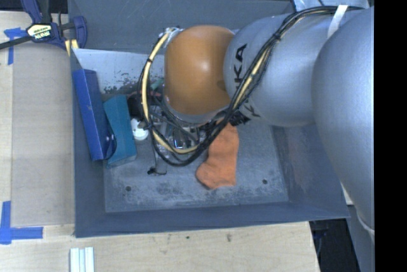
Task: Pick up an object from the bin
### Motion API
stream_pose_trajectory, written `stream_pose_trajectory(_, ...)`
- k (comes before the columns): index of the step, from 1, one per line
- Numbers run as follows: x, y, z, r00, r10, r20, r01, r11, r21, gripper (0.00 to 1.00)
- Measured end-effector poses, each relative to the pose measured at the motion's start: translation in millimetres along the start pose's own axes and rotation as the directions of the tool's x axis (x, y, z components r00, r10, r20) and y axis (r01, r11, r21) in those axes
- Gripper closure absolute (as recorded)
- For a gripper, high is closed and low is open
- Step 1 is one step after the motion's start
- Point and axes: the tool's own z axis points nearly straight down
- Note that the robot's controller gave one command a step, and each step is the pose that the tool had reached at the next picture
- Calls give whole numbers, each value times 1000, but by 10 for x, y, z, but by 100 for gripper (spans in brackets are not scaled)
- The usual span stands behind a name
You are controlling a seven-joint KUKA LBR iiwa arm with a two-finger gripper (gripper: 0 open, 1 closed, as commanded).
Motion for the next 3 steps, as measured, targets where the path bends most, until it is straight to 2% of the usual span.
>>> stream_pose_trajectory(1, -16, -9, -48, 1000, 3, 8, -3, 1000, -2, 0)
stream_pose_trajectory(2, -149, -56, -60, 1000, 23, 9, -23, 1000, -2, 0)
stream_pose_trajectory(3, 296, -135, -151, 997, 74, 7, -74, 997, -2, 100)
